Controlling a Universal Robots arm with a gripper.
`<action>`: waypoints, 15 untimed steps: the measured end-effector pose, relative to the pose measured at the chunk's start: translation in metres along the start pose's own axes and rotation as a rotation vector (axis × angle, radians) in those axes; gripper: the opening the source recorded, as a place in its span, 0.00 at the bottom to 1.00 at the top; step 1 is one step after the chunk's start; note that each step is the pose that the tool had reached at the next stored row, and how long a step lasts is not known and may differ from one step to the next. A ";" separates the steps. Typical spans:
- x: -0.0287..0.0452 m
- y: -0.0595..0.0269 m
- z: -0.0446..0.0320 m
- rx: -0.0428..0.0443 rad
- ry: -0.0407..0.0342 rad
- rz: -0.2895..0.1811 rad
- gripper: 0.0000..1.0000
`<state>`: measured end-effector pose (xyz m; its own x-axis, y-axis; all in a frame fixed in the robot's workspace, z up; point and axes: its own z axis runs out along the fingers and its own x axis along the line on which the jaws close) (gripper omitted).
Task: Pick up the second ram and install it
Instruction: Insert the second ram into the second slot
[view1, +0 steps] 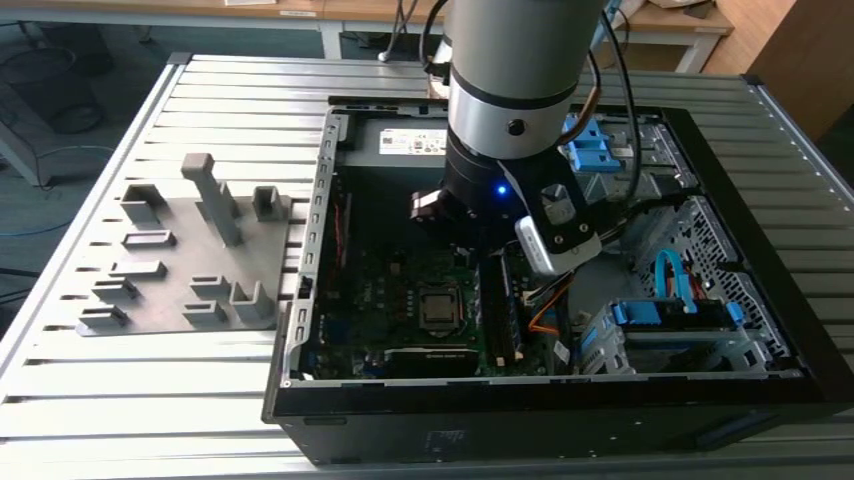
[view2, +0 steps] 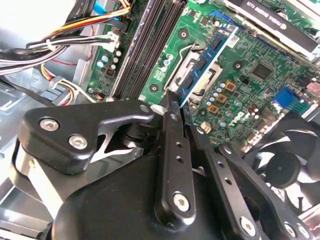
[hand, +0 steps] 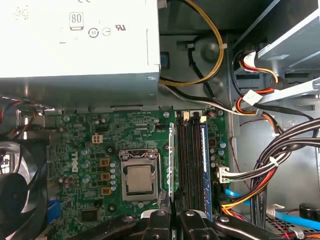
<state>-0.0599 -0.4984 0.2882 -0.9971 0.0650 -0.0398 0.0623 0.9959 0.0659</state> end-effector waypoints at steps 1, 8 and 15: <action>0.0000 0.0000 0.0000 0.0015 -0.0001 0.000 0.14; -0.0018 0.0001 0.0014 0.0018 -0.0001 0.000 0.14; -0.0047 0.0001 0.0034 0.0019 -0.0001 0.000 0.14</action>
<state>-0.0550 -0.4984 0.2851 -0.9971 0.0649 -0.0399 0.0623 0.9960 0.0641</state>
